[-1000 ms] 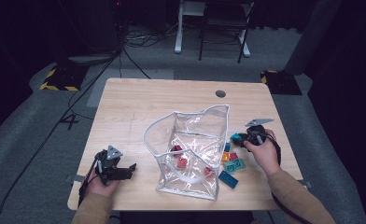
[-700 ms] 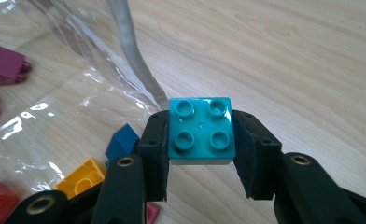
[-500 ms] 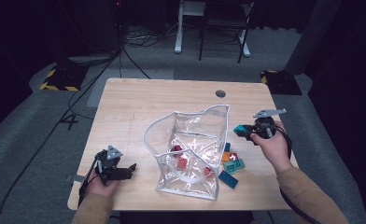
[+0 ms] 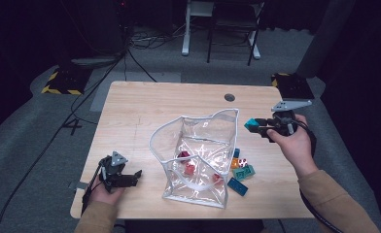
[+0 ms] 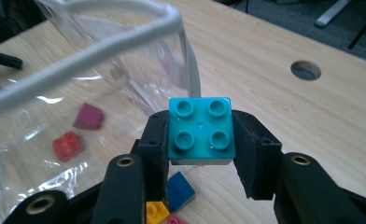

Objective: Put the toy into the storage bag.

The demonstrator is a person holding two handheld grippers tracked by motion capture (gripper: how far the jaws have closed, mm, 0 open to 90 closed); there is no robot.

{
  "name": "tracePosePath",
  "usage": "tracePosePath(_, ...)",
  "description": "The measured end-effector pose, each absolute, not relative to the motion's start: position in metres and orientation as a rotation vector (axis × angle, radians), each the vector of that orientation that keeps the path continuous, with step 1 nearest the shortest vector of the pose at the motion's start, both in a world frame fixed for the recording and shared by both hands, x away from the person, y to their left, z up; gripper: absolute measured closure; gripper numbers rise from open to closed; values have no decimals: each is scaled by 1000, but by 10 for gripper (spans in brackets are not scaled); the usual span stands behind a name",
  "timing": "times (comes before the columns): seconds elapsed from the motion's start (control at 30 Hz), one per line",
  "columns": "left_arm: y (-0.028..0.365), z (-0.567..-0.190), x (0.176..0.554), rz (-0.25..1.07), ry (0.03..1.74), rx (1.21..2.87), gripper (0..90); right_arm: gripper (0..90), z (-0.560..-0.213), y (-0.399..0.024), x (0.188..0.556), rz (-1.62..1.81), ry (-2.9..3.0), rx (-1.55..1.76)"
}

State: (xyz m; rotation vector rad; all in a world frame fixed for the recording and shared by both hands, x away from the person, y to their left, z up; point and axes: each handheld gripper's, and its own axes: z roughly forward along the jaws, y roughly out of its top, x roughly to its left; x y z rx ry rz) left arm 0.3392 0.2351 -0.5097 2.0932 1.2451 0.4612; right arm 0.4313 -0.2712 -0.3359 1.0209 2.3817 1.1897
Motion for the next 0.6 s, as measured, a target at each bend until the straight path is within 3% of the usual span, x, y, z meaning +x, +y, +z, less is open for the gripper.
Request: tracePosePath(0.6, 235, -510, 339, 461, 1247, 2091, 121, 589, -288, -254, 416, 1300, 2381, 920)
